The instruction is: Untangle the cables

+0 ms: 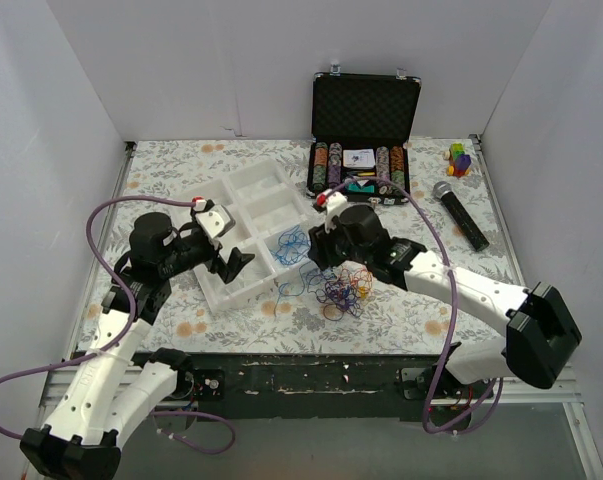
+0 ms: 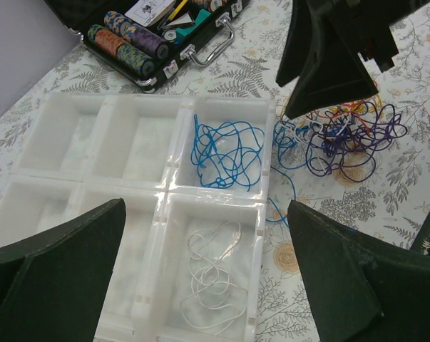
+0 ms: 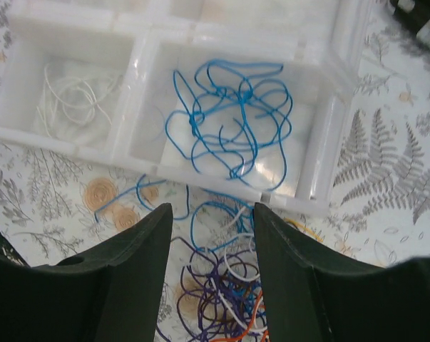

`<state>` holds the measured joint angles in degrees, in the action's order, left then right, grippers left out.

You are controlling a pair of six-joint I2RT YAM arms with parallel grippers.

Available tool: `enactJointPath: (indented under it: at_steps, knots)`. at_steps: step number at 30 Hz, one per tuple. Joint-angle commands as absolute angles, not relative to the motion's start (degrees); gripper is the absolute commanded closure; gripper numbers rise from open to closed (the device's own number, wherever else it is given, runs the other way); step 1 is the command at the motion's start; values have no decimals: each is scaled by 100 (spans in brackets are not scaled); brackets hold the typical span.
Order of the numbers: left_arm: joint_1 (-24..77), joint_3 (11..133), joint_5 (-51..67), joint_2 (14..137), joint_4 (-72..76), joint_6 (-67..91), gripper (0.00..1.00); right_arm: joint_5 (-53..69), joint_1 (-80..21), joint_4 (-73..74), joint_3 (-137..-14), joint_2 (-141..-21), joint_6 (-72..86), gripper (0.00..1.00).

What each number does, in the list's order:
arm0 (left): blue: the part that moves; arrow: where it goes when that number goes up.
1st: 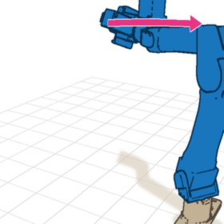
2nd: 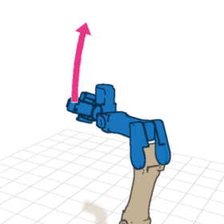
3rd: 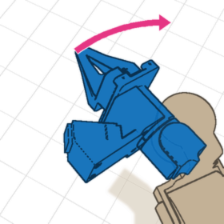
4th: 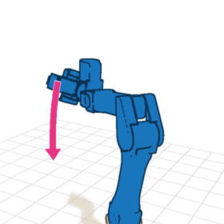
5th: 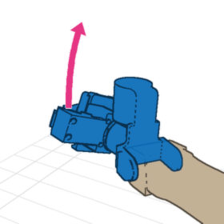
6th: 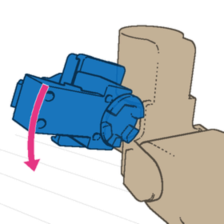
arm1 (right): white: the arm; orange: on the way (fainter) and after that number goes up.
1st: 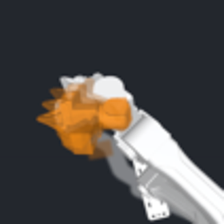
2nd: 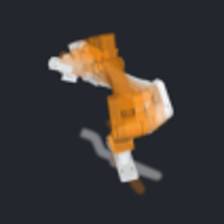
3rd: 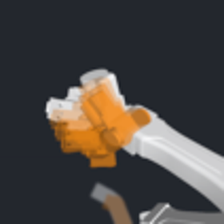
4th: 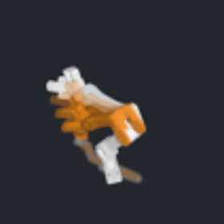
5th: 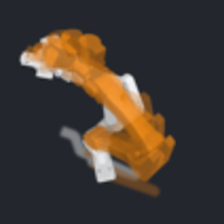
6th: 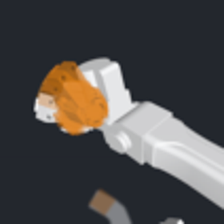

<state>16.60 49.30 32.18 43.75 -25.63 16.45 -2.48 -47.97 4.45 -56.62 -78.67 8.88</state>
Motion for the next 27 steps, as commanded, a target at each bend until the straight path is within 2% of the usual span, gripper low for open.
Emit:
enactJointPath:
  at_steps: [1, 10, 17, 22, 27]
  knots:
    - [1635, 4834, 3516, 4333, -2522, 1547, 2, -325, -4764, 370, -4809, -7419, 1230, 43]
    - [1626, 4773, 3437, 4254, -2522, 1556, 2, -325, -4834, 193, -3560, -7067, 1748, 45]
    - [1626, 4755, 3410, 4210, -2487, 1538, 2, -1062, -4957, 1342, -3094, -6207, 2372, 50]
    - [1626, 4790, 3445, 4280, -2461, 1512, 2, -1388, -4966, 2169, -3120, -5407, 2645, 52]
    - [1626, 4816, 3481, 4298, -2461, 1512, 2, -1477, -4957, 2469, -3699, -5106, 2479, 50]
